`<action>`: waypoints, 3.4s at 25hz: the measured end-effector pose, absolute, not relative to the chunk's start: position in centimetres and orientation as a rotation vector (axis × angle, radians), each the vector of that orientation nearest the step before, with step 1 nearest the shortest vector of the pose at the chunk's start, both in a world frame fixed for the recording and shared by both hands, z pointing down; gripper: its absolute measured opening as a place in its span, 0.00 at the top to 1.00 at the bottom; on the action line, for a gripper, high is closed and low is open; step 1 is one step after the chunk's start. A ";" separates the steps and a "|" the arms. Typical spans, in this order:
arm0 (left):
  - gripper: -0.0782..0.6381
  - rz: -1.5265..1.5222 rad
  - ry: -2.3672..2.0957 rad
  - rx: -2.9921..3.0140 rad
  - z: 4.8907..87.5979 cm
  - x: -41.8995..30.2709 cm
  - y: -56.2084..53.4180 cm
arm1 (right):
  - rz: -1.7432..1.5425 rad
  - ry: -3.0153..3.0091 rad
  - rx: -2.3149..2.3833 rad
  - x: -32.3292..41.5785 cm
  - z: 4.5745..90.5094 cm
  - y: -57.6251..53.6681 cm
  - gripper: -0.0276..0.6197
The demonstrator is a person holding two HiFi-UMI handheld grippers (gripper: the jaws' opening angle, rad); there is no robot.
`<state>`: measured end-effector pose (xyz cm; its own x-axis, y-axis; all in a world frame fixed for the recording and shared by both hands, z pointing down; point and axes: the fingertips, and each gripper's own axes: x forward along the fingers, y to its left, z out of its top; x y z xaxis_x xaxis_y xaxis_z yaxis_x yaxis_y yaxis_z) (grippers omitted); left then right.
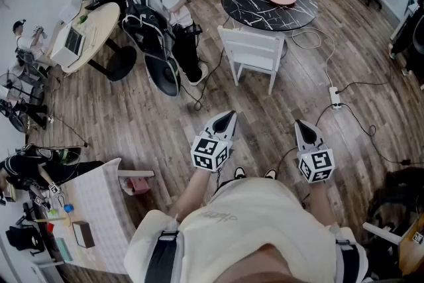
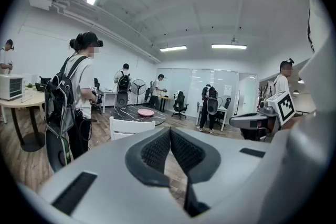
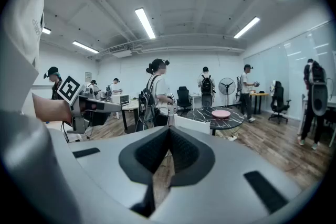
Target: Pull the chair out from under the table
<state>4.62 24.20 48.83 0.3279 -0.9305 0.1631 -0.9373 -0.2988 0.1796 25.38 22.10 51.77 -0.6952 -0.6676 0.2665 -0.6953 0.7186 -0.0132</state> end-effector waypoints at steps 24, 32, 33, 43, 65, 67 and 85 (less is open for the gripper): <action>0.87 0.023 -1.689 2.332 49.7 -0.7 23.5 | 0.222 -2.603 1.130 21.6 53.4 21.5 0.95; 0.87 0.042 -1.694 2.275 52.3 -5.3 24.3 | 0.245 -2.578 1.142 18.3 54.9 21.2 0.95; 0.87 0.036 -1.699 2.269 52.3 -5.7 24.4 | 0.243 -2.578 1.133 18.0 54.9 21.1 0.95; 0.51 0.041 -1.681 2.388 51.2 -6.7 24.2 | 0.162 -2.624 1.132 15.2 52.7 19.7 0.66; 0.55 0.123 -1.617 2.409 51.5 -1.6 11.1 | 0.204 -2.649 1.049 17.9 55.6 7.2 0.66; 0.55 0.139 -1.616 2.406 51.5 -1.0 9.3 | 0.200 -2.657 1.035 18.1 55.6 5.3 0.66; 0.56 0.246 -1.613 2.333 54.6 0.5 0.8 | 0.251 -2.649 0.842 17.8 59.8 -2.8 0.66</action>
